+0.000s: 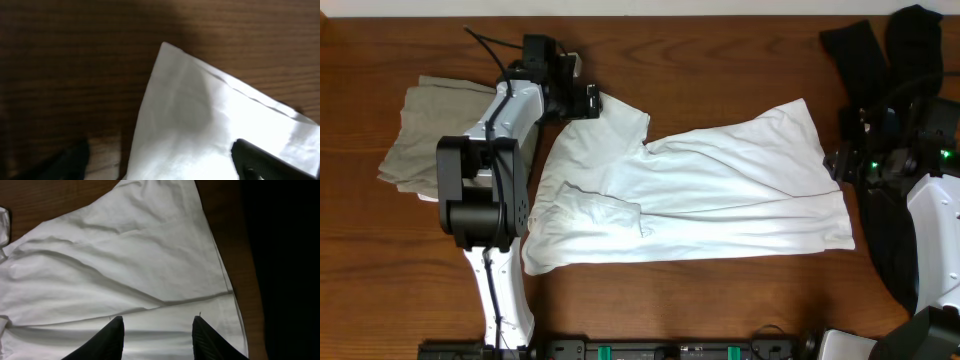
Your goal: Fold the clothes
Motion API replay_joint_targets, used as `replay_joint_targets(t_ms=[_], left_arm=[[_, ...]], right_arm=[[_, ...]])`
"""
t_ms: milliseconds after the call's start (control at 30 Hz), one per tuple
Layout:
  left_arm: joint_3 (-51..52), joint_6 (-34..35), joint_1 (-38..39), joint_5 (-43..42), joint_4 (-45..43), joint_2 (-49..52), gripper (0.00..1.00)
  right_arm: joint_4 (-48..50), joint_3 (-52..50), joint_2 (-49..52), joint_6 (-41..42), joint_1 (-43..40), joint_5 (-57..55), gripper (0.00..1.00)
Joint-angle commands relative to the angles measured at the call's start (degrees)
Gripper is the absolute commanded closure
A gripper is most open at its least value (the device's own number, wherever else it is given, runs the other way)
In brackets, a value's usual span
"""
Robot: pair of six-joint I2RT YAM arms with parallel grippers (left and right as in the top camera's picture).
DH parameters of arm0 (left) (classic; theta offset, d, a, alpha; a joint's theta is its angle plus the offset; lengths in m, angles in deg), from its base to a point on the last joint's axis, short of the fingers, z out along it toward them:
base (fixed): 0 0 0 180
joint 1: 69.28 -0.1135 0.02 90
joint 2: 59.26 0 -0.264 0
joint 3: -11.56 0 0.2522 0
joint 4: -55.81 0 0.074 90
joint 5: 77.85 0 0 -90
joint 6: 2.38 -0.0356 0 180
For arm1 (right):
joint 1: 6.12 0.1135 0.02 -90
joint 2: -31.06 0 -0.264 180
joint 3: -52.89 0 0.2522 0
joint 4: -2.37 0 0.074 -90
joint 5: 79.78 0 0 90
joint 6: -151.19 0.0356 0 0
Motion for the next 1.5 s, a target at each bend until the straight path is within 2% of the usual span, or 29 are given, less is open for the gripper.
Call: replay_joint_targets(t_ms=[0, 67, 133, 167, 233, 467, 767, 967, 1000, 1133, 1200, 1467], left_arm=[[-1.60, -0.85, 0.76, -0.96, 0.20, 1.22, 0.23], [-1.60, -0.85, 1.27, -0.94, 0.15, 1.22, 0.34], [-1.57, -0.85, 1.62, -0.94, 0.22, 1.22, 0.51], [-1.60, -0.85, 1.79, -0.94, 0.39, 1.22, 0.64], [-1.60, -0.85, 1.88, -0.94, 0.52, 1.22, 0.76], [-1.60, -0.85, 1.57, -0.61, 2.84, 1.20, 0.94], [-1.60, -0.85, 0.90, 1.01, 7.78, -1.07, 0.94], [-1.60, -0.57, 0.90, 0.94, 8.87, -4.68, 0.94], [-1.60, -0.37, 0.90, 0.83, 9.09, -5.01, 0.94], [-1.60, 0.90, 0.98, 0.07, 10.29, -5.95, 0.94], [-1.60, 0.92, 1.07, -1.27, 10.82, -6.03, 0.94], [-1.60, 0.94, 1.53, -4.17, 11.61, -6.01, 0.94]], right_arm=[[-0.20, 0.31, -0.26, -1.05, 0.42, 0.13, 0.58], [-0.17, 0.31, -0.26, -1.05, 0.42, 0.09, 0.58], [-0.17, 0.31, -0.26, -1.05, 0.42, 0.09, 0.58], [-0.20, 0.31, -0.26, -1.05, 0.42, -0.04, 0.58], [-0.20, 0.31, -0.26, -1.07, 0.42, -0.11, 0.58], [0.20, 0.31, -0.26, -1.07, 0.42, -0.28, 0.60], [6.73, 0.28, 0.52, -1.05, 0.44, -2.19, 0.66], [12.28, 0.26, 5.60, -0.83, 0.81, -1.95, 0.69], [13.20, 0.26, 6.78, -0.83, 1.03, -1.92, 0.68], [19.71, 0.26, 12.92, -1.11, 2.01, -1.97, 0.53], [24.70, 0.26, 16.28, -1.05, 2.05, -1.92, 0.50], [42.27, 0.28, 29.42, -1.01, 2.91, 2.45, 0.45]])
